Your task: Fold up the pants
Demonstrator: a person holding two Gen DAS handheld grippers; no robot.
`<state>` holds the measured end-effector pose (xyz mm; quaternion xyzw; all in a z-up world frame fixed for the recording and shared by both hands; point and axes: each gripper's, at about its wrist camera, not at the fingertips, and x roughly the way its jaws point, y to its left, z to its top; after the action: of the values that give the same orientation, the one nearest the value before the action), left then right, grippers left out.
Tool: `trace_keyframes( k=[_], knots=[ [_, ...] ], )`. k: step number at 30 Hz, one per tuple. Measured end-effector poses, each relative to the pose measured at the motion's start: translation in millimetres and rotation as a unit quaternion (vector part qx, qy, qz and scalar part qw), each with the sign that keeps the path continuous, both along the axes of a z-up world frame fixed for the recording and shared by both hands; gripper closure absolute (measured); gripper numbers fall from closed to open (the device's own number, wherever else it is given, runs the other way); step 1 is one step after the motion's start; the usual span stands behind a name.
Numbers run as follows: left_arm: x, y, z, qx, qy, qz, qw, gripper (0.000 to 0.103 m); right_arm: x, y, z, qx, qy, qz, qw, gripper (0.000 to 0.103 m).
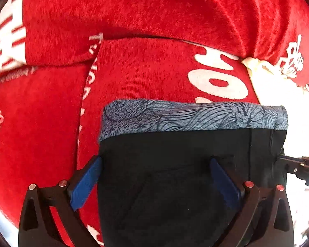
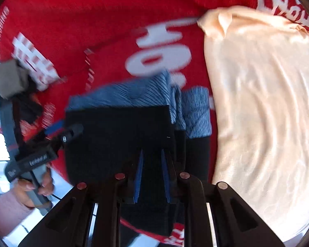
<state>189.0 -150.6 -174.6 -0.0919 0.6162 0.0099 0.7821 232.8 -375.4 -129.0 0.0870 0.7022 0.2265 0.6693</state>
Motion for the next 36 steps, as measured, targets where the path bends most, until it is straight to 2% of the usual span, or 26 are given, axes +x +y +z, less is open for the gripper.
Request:
trace_keyframes(
  k=[3, 4, 6, 8, 10, 12, 13, 18, 21, 22, 26, 27, 30, 32, 36],
  knots=[
    [1.5, -2.0, 8.3, 0.017, 0.025, -0.004, 0.9995, 0.000, -4.1, -3.0, -5.1, 0.003, -0.018, 0.004, 1.000, 0.089],
    [1.0, -4.4, 11.2, 0.028, 0.033, -0.006, 0.9991, 0.000, -4.2, -5.8, -4.0, 0.002, -0.015, -0.003, 1.000, 0.089],
    [-5.2, -12.3, 21.7, 0.050, 0.046, -0.017, 0.9975, 0.000, -5.2, -18.4, -0.6, -0.031, -0.004, -0.017, 0.999, 0.084],
    [-13.8, -20.7, 31.7, 0.065, 0.054, -0.030, 0.9960, 0.000, -5.8, -32.2, 5.9, -0.033, 0.011, -0.038, 0.999, 0.083],
    [-23.7, -29.5, 40.2, 0.078, 0.065, -0.040, 0.9941, 0.000, -11.7, -50.6, 17.8, -0.026, 0.025, -0.067, 0.997, 0.077],
    [-32.9, -37.7, 46.3, 0.089, 0.076, -0.046, 0.9920, 0.000, -20.8, -61.5, 26.2, -0.026, 0.032, -0.076, 0.996, 0.059],
    [-39.3, -42.6, 49.8, 0.094, 0.084, -0.048, 0.9908, 0.000, -26.4, -67.2, 32.7, -0.030, 0.033, -0.077, 0.996, 0.056],
    [-68.4, -58.2, 67.8, 0.100, 0.115, -0.051, 0.9870, 0.000, -46.6, -82.5, 53.6, -0.036, 0.048, -0.068, 0.996, 0.051],
    [-78.5, -66.9, 82.7, 0.085, 0.115, -0.052, 0.9883, 0.000, -59.4, -84.5, 65.2, -0.032, 0.050, -0.058, 0.997, 0.039],
    [-81.5, -70.9, 88.3, 0.082, 0.112, -0.058, 0.9887, 0.000, -63.5, -83.9, 71.0, -0.031, 0.046, -0.054, 0.997, 0.038],
    [-87.4, -82.4, 105.6, 0.071, 0.095, -0.082, 0.9895, 0.000, -78.1, -76.4, 91.3, -0.053, 0.019, -0.044, 0.997, 0.021],
    [-88.6, -84.7, 110.1, 0.073, 0.093, -0.090, 0.9889, 0.000, -81.9, -74.1, 96.7, -0.055, 0.010, -0.046, 0.997, 0.020],
    [-95.0, -88.9, 131.1, 0.080, 0.063, -0.112, 0.9885, 0.000, -100.5, -64.1, 113.7, -0.084, -0.024, -0.058, 0.995, 0.009],
    [-98.7, -89.0, 140.4, 0.087, 0.056, -0.120, 0.9873, 0.000, -111.3, -54.7, 120.6, -0.098, -0.030, -0.063, 0.993, 0.005],
    [-108.6, -89.2, 152.3, 0.108, 0.051, -0.134, 0.9837, 0.000, -132.1, -35.9, 131.8, -0.113, -0.028, -0.070, 0.991, 0.005]
  ],
)
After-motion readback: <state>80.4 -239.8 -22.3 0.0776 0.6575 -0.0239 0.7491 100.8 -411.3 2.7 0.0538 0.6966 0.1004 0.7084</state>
